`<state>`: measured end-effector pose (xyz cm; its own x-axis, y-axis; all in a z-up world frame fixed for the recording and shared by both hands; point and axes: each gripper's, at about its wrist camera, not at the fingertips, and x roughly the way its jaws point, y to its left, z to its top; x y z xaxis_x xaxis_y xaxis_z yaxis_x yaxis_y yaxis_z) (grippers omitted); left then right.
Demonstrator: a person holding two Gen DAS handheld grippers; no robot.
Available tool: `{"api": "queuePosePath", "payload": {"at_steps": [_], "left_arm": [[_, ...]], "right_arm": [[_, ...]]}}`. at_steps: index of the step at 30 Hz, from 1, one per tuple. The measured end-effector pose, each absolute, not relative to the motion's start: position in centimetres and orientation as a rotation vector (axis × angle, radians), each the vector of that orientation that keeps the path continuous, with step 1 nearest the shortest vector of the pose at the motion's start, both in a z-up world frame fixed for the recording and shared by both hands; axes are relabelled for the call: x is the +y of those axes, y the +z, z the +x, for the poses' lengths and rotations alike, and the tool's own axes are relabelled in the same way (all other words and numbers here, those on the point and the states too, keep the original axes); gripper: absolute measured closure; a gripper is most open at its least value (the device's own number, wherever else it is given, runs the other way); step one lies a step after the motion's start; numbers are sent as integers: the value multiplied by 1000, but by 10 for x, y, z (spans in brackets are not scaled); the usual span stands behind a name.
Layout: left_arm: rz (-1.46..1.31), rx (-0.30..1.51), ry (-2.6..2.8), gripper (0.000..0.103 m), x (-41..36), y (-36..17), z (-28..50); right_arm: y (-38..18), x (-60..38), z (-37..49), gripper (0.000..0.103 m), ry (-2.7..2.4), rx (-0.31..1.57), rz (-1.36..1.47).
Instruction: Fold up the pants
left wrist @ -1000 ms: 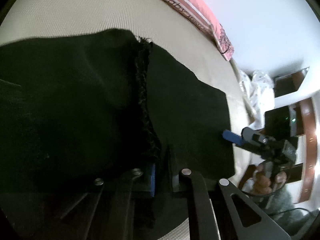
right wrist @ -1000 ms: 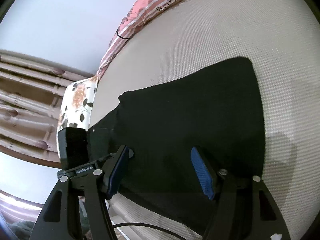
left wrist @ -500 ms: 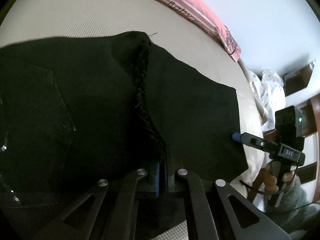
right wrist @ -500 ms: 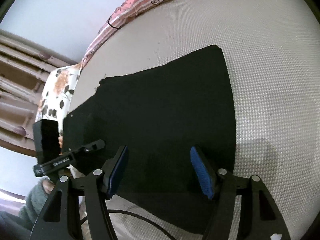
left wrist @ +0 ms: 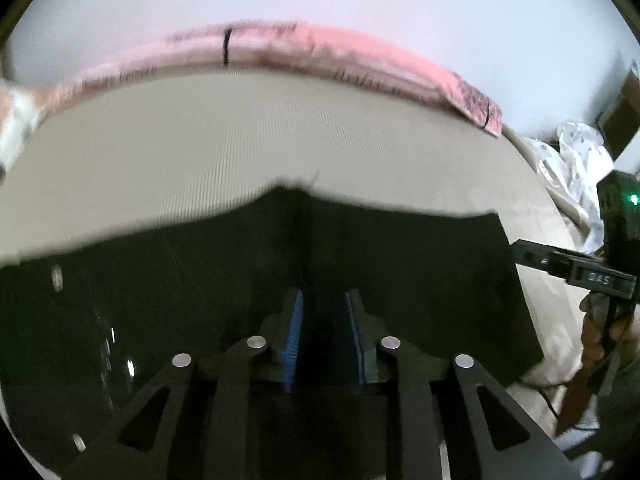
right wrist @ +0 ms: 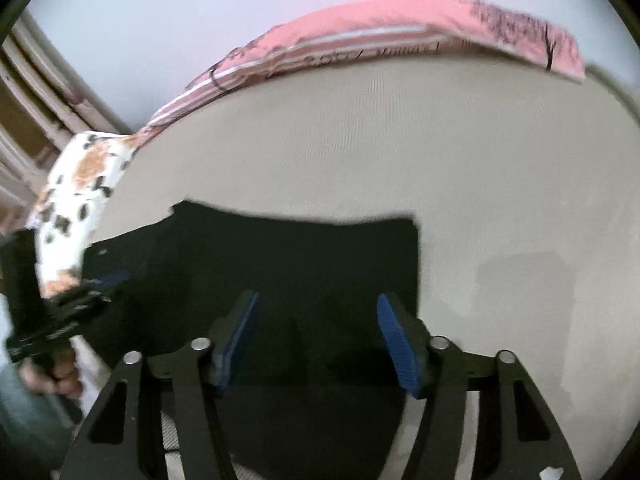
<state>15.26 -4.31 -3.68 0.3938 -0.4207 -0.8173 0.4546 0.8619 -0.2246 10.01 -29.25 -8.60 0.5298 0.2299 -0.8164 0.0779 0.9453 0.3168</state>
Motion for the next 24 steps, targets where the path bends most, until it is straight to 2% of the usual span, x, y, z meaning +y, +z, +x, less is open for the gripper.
{"api": "queuePosePath", "payload": {"at_steps": [3, 8, 10, 16, 24], "left_arm": [[128, 968, -588, 75, -74, -38, 161], [184, 1011, -594, 75, -100, -64, 185], [188, 1058, -589, 75, -104, -76, 194], [235, 1046, -597, 75, -109, -76, 191], [285, 1030, -544, 72, -86, -70, 142]], "right_arm": [[-90, -293, 115, 66, 59, 1006, 268], [-108, -294, 136, 73, 29, 1057, 206], [-112, -294, 139, 73, 35, 1060, 222], [-111, -298, 140, 73, 56, 1067, 244], [-109, -280, 97, 72, 90, 1092, 269]]}}
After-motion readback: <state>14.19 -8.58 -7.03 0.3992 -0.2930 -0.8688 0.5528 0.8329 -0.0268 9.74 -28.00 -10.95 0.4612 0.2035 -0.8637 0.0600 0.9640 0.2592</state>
